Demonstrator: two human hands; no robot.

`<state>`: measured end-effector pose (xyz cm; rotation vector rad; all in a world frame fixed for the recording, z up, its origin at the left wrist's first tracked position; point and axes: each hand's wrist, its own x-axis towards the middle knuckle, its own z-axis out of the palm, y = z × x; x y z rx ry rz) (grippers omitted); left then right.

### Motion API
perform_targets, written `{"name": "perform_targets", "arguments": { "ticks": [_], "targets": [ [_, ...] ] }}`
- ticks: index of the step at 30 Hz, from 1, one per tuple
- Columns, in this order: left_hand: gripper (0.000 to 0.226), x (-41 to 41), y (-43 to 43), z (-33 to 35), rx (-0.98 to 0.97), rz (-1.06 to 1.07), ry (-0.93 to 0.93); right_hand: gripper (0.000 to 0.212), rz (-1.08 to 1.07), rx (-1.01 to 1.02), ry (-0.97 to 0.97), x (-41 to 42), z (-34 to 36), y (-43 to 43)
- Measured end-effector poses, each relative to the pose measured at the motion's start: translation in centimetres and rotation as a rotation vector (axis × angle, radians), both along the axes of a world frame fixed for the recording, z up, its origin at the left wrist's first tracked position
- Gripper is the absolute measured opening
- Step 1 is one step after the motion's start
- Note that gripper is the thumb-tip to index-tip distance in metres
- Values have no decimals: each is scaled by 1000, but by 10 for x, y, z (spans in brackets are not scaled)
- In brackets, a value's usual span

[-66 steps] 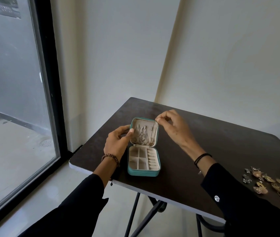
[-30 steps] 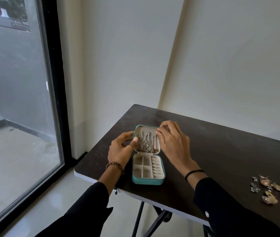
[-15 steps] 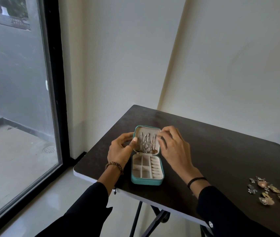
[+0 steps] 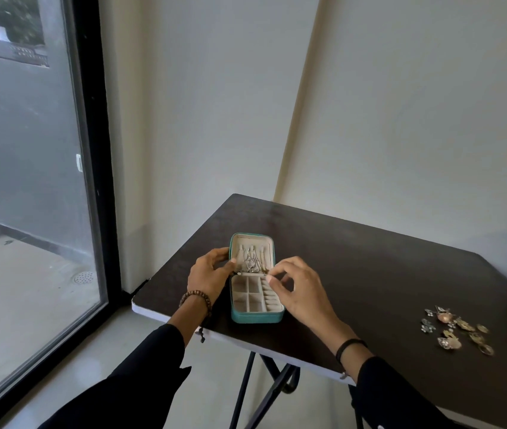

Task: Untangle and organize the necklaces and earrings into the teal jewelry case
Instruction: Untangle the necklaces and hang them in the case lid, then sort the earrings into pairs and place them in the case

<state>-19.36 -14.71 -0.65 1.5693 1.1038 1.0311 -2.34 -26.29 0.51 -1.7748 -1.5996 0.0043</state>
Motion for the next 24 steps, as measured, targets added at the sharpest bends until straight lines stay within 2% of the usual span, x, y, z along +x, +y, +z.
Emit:
{"name": "perform_targets", "arguments": {
  "ticks": [6, 10, 14, 18, 24],
  "targets": [
    [36, -4, -20, 6, 7, 3, 47, 7, -18, -69, 18, -7, 3, -15],
    [36, -5, -32, 18, 80, 12, 169, 12, -36, -80, 37, -10, 8, -24],
    [28, -2, -48, 37, 180, 14, 257, 12, -42, -66, 55, -9, 14, -35],
    [20, 11, -67, 48, 231, -59, 226, 14, -54, -41, 73, -4, 21, -51],
    [20, 52, -102, 56, 258, -225, 107, 15, -103, 22, 101, 21, 29, -86]
  ]
}}
